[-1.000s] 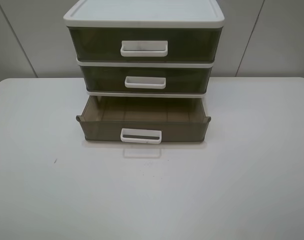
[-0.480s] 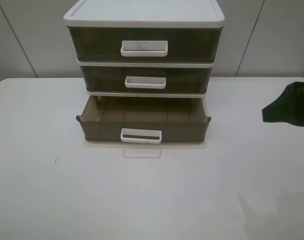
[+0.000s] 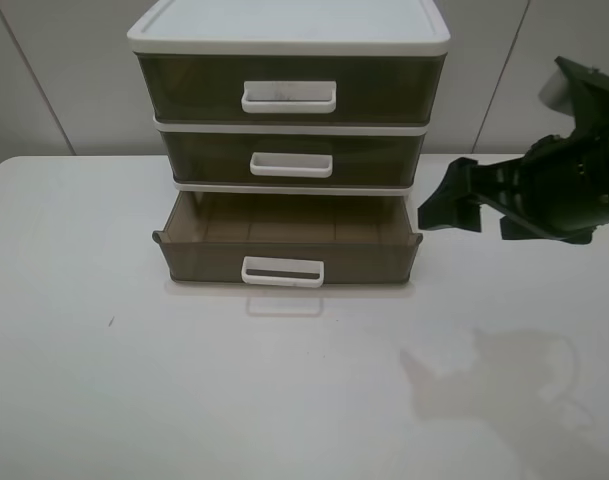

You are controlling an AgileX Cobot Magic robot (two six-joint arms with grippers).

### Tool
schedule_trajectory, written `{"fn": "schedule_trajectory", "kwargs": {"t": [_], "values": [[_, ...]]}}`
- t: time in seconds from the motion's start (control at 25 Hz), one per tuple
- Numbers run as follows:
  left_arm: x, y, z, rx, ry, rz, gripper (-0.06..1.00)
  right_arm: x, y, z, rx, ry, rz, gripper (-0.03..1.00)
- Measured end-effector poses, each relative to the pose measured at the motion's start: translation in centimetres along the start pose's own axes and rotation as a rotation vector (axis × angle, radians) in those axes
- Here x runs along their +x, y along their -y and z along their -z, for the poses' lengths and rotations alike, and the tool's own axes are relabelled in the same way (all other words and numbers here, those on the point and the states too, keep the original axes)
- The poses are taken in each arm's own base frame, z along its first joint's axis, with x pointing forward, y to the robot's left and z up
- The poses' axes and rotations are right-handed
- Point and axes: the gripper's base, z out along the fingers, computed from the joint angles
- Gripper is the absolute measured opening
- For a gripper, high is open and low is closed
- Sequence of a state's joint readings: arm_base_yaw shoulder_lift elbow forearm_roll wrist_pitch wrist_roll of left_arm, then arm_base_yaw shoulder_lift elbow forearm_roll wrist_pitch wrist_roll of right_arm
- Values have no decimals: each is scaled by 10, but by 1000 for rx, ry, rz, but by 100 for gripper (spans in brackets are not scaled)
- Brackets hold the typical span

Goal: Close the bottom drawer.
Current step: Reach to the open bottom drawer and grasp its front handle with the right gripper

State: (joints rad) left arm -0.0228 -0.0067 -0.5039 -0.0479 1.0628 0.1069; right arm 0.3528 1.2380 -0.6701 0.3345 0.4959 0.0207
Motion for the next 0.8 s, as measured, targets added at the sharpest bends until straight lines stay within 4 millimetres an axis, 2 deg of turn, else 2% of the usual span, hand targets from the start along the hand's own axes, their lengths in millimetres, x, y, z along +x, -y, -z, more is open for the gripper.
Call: {"fn": "schedule_trajectory", "kwargs": {"t": [0.32,0.44,0.6,0.68,0.76,0.8], "values": [[0,0,0,0,0,0,72,10,-50,-44,-92,42,164,82],[0,0,0,0,0,0,72,18,-62,-60,-103,12,207,82],[0,0,0,0,0,0,72,16,-77,-75,-115,-5,238,81],[0,0,0,0,0,0,72,13,-87,-81,-131,-2,256,74],[0,0,0,0,0,0,72,13,-97,-87,-144,-3,274,61],[0,0,0,0,0,0,72,12,-101,-91,-148,-5,281,51]]}}
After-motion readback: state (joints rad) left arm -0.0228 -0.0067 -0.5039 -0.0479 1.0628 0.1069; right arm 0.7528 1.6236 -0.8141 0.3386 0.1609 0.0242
